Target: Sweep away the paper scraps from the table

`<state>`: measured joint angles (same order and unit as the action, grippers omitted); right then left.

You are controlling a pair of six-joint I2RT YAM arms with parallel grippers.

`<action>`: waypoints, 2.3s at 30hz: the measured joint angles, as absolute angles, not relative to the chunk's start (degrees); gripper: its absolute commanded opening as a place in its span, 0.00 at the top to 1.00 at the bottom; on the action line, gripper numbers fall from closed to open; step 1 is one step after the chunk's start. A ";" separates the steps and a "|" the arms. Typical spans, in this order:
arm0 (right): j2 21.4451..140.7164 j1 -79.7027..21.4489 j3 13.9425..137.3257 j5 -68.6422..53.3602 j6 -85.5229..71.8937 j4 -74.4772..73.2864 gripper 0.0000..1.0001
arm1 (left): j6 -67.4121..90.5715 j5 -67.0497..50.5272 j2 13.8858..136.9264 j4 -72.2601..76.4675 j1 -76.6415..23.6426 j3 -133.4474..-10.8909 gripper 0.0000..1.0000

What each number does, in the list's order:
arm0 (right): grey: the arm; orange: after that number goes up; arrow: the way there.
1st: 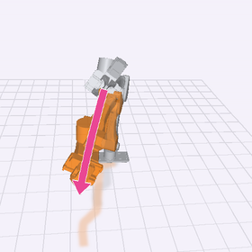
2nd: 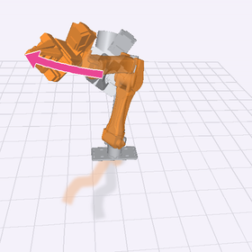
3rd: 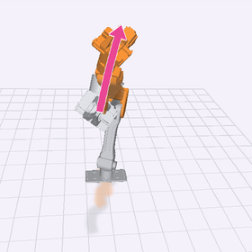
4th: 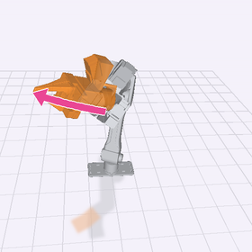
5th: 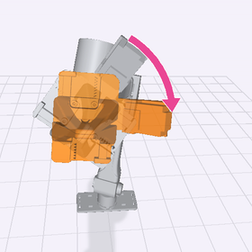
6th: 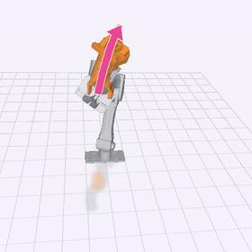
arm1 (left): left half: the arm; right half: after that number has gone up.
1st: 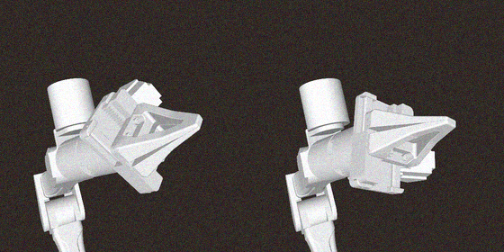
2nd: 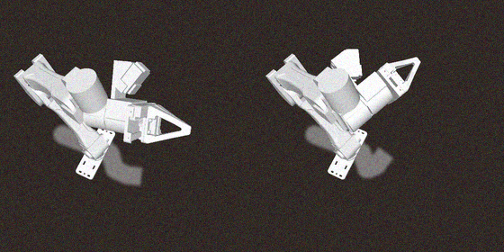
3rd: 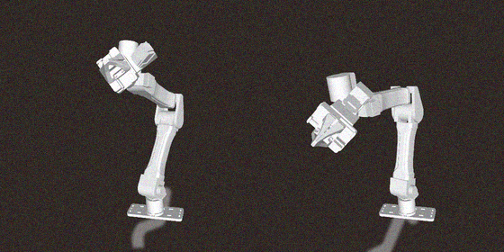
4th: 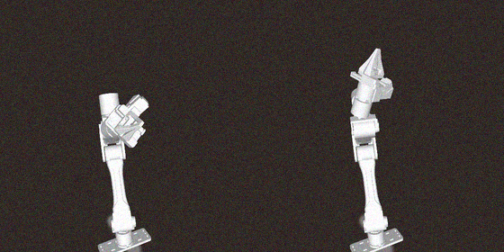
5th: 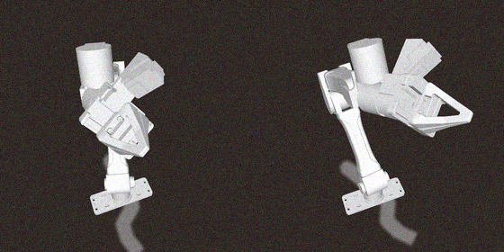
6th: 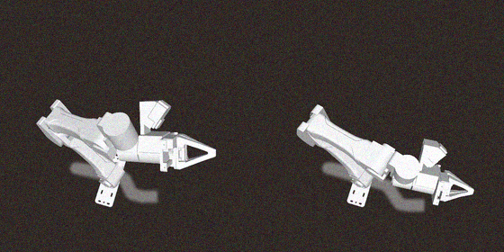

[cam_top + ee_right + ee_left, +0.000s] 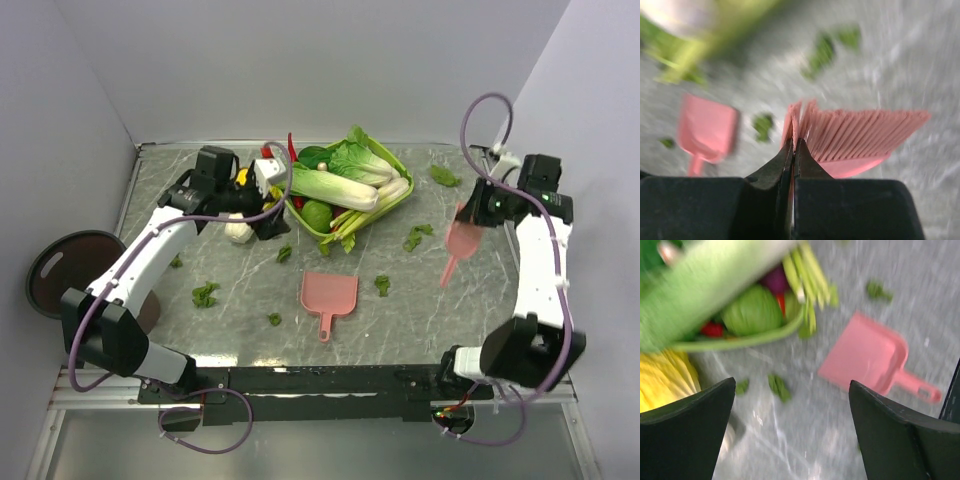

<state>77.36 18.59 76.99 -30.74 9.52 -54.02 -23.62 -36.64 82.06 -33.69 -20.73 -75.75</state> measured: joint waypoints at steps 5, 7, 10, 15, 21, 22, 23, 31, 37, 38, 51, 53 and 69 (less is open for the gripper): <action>71.57 10.72 83.66 -36.14 1.72 -47.64 1.00 | -13.04 -39.68 82.06 -21.34 -20.93 -76.86 0.04; 72.38 5.34 86.78 -37.47 -0.89 -43.48 1.00 | -8.80 -40.25 82.28 -16.38 -21.54 -77.03 0.04; 74.74 -1.41 90.37 -37.58 -3.92 -38.06 1.00 | -2.85 -41.21 84.31 -10.79 -23.73 -80.71 0.04; 80.12 -7.35 95.09 -36.82 -9.72 -30.72 1.00 | 4.40 -41.45 87.85 -2.96 -27.29 -87.07 0.04; 86.15 -9.87 100.49 -36.10 -15.84 -26.20 1.00 | 6.94 -38.11 89.12 0.47 -31.03 -88.77 0.04; 86.61 -10.35 100.97 -36.03 -16.64 -25.89 1.00 | 6.96 -37.52 89.45 0.75 -31.68 -88.77 0.03; 86.89 -10.83 101.21 -36.03 -17.23 -25.56 1.00 | 6.92 -36.77 89.78 0.97 -32.18 -88.86 0.04; 87.02 -13.56 101.03 -36.51 -21.30 -22.94 1.00 | 7.60 -30.63 94.08 1.26 -34.72 -90.39 0.30; 86.78 -13.63 98.48 -36.69 -22.94 -21.63 0.95 | 7.70 -30.76 94.94 1.32 -34.61 -90.67 0.79; 86.78 -13.63 98.00 -36.71 -22.98 -21.50 0.71 | 7.27 -31.35 94.94 1.32 -34.65 -90.67 0.86; 83.22 -1.19 97.38 -53.28 -8.21 -25.26 0.11 | -10.07 -39.94 91.42 -15.84 -31.09 -89.34 0.99; 82.43 -0.56 97.19 -55.37 0.19 -29.10 0.11 | -15.14 -41.80 91.35 -21.39 -30.06 -90.59 0.99; 80.75 -13.72 85.60 -54.59 28.21 -39.22 0.11 | -28.56 -48.18 91.46 -38.70 -23.44 -95.92 0.99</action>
<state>80.75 -13.72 85.60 -54.59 28.21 -39.22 -28.56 -48.18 91.46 -38.70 -23.44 -95.92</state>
